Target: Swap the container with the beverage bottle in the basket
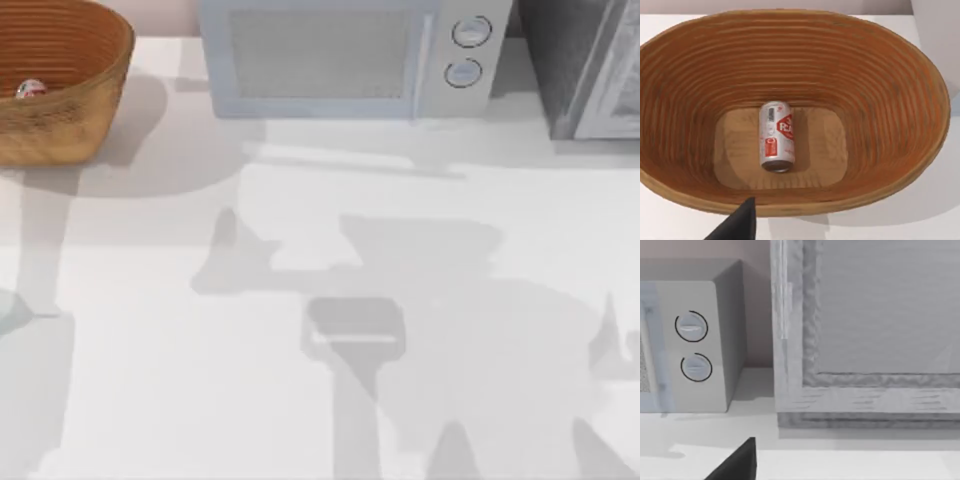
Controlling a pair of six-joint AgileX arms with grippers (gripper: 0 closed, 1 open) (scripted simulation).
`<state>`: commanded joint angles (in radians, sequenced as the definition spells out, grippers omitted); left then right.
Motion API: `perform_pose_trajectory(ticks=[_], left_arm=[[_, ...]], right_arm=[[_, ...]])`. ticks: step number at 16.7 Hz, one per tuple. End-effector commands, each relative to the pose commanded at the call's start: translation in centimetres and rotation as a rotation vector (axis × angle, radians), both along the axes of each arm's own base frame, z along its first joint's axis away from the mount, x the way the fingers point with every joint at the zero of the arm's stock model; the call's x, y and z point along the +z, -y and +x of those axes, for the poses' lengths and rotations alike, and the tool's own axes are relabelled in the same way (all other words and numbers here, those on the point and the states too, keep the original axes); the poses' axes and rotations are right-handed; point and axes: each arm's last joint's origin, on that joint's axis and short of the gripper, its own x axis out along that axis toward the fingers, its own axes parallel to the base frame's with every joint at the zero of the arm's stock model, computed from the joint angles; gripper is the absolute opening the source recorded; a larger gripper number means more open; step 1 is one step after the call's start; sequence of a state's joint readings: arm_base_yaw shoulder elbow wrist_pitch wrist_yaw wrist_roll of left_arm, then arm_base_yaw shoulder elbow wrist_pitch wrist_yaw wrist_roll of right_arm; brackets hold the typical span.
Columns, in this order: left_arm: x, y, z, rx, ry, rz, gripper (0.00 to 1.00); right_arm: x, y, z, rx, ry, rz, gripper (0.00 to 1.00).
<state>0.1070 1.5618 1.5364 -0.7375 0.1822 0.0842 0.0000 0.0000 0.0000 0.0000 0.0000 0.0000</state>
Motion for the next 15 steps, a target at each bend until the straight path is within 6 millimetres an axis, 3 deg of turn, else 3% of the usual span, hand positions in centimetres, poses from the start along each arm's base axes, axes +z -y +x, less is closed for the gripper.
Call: perform_pose_trajectory(ticks=[4,7,12,15], left_arm=[[-3.8,-2.2,8.5,-0.01,-0.204,-0.045,1.0],[-8.1,-3.6,13.2,-0.016,-0.336,-0.081,1.0],[-14.8,-5.1,17.1,-0.023,-0.489,-0.128,1.0],[-16.6,-5.5,17.8,-0.025,-0.527,-0.14,1.0]], right_arm=[[0.0,0.0,0.0,0.0,0.0,0.0,1.0],[0.0,0.0,0.0,0.0,0.0,0.0,1.0],[0.0,0.0,0.0,0.0,0.0,0.0,1.0],[0.0,0.0,0.0,0.0,0.0,0.0,1.0]])
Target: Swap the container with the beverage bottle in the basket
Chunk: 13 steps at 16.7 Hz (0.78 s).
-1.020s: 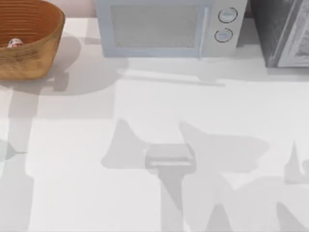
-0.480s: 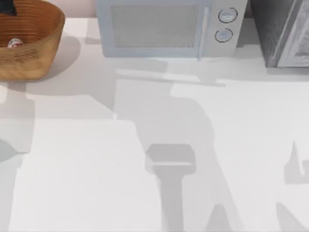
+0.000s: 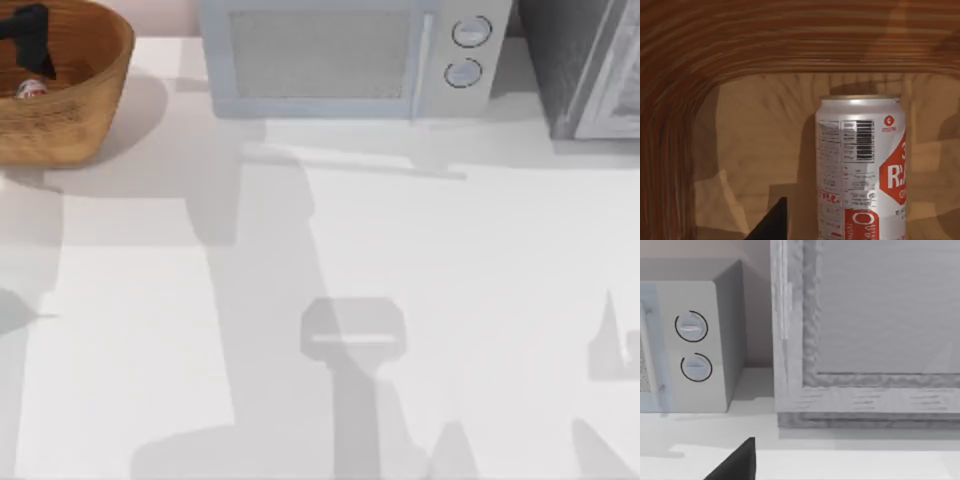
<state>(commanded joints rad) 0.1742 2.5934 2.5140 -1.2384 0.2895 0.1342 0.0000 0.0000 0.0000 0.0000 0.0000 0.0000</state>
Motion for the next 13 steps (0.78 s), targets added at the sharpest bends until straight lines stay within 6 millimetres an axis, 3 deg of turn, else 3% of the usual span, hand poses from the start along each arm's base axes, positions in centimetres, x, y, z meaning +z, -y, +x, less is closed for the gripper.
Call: perform_pose_trajectory(ticks=[4,5,6,13], left_arm=[[-0.1,0.0,0.0,0.0,-0.003,-0.001,1.0],[1.1,0.6,0.1,-0.014,0.032,0.004,1.0],[0.9,0.5,0.1,-0.012,0.026,0.003,1.0],[-3.5,0.9,1.2,0.0,-0.003,-0.001,1.0]], right_arm=[[0.0,0.0,0.0,0.0,0.0,0.0,1.0],[0.0,0.0,0.0,0.0,0.0,0.0,1.0],[0.0,0.0,0.0,0.0,0.0,0.0,1.0],[0.0,0.0,0.0,0.0,0.0,0.0,1.0]])
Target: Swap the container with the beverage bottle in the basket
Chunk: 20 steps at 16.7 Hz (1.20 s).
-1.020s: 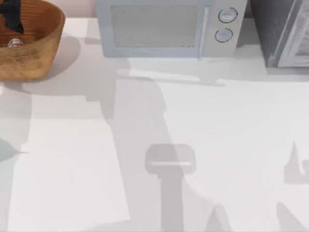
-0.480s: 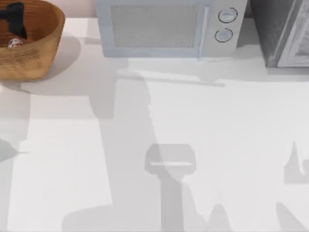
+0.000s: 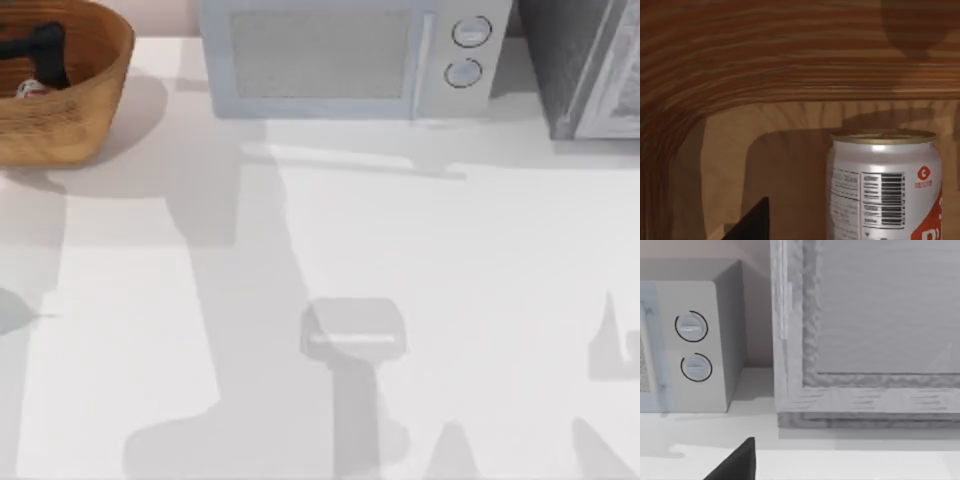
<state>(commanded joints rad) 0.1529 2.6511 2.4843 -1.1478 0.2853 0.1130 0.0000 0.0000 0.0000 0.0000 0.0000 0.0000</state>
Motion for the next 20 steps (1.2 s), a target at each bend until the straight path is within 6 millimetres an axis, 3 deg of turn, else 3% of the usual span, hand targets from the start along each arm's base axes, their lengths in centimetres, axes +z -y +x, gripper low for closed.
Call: perform_pose_trajectory(ticks=[4,9,20], left_arm=[[-2.0,0.4,0.5,0.0,0.0,0.0,1.0],[-2.2,0.4,0.6,0.0,0.0,0.0,1.0],[-2.2,0.4,0.6,0.0,0.0,0.0,0.17]], right_arm=[[0.0,0.0,0.0,0.0,0.0,0.0,1.0],[0.0,0.0,0.0,0.0,0.0,0.0,1.0],[0.0,0.0,0.0,0.0,0.0,0.0,1.0]])
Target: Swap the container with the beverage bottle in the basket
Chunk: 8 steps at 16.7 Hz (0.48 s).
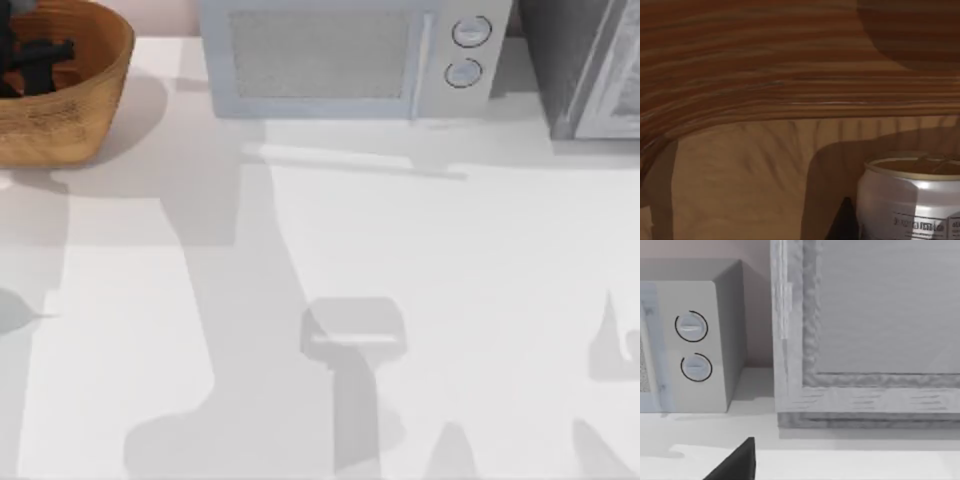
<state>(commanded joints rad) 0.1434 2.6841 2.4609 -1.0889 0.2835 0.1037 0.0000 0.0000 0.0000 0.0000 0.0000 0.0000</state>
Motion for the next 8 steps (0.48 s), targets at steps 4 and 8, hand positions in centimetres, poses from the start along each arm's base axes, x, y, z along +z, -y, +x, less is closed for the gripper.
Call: perform_pose_trajectory(ticks=[4,8], left_arm=[[0.0,0.0,0.0,0.0,0.0,0.0,0.0],[0.0,0.0,0.0,0.0,0.0,0.0,0.0]], right_arm=[[0.0,0.0,0.0,0.0,0.0,0.0,1.0],[0.0,0.0,0.0,0.0,0.0,0.0,1.0]])
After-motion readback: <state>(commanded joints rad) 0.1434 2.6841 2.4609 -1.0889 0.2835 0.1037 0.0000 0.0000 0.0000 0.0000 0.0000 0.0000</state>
